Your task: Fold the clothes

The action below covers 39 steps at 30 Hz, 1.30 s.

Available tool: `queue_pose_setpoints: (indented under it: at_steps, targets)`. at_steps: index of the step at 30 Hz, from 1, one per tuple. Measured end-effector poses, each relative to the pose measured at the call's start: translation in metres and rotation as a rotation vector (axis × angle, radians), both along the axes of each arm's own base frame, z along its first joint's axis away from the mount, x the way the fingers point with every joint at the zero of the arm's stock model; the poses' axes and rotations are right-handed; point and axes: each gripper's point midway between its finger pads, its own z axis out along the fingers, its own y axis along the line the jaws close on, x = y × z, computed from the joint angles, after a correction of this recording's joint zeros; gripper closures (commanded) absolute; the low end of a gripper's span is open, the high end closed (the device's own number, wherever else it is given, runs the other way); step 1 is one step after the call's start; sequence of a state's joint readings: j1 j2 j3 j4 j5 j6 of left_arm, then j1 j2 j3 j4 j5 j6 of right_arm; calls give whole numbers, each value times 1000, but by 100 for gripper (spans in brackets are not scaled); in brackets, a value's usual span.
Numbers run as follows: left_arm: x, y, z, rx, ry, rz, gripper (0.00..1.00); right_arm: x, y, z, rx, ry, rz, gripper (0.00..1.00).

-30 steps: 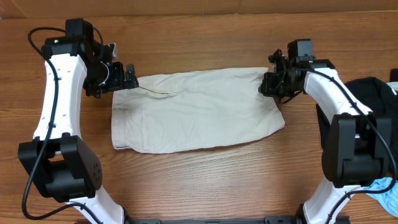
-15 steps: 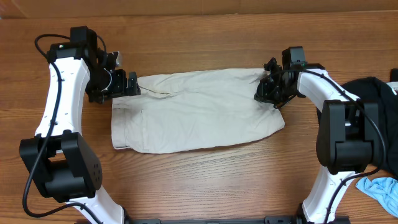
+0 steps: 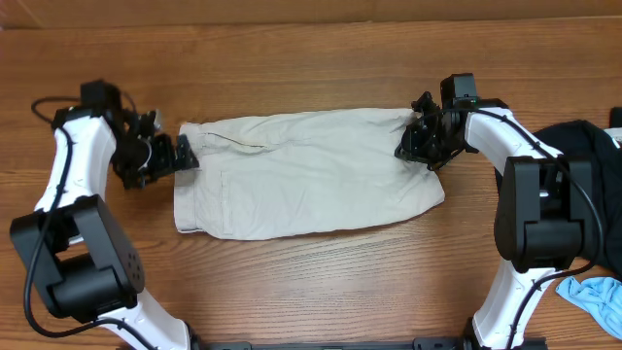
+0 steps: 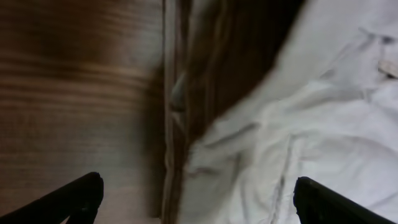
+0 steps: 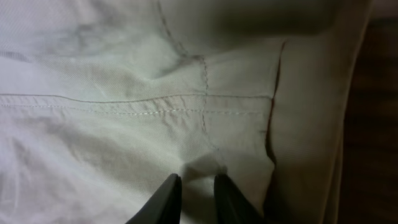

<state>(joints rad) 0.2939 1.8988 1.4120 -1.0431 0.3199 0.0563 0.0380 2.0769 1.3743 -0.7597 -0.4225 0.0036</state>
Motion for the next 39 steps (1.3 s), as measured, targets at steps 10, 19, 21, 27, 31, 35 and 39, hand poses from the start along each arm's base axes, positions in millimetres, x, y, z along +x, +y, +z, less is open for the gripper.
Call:
queue_pose_setpoints:
  at_steps: [10,19,21,27,31,35,39]
  targets:
    - [-12,-11,-47,-39,-39,-24,1,-7,-2,-1,-2,33,-4,78]
    - [7,-15,-51,-30,-194,-37,2,-8,-2,-1,-6,36,-4,78]
    - [11,-22,-51,-41,-224,-53,2,-8,-2,-1,-5,36,-4,78]
    - [18,-47,-53,-34,-271,-111,18,-8,-2,-1,-5,36,-4,78]
    - [18,-45,-59,23,-246,-58,77,-8,-2,-1,-5,37,-4,78]
    - [11,-39,-65,50,-188,40,96,-8,-2,-1,-5,37,-4,79]
    - [11,-38,-65,68,-161,108,96,-9,-3,-1,-8,42,-5,83]
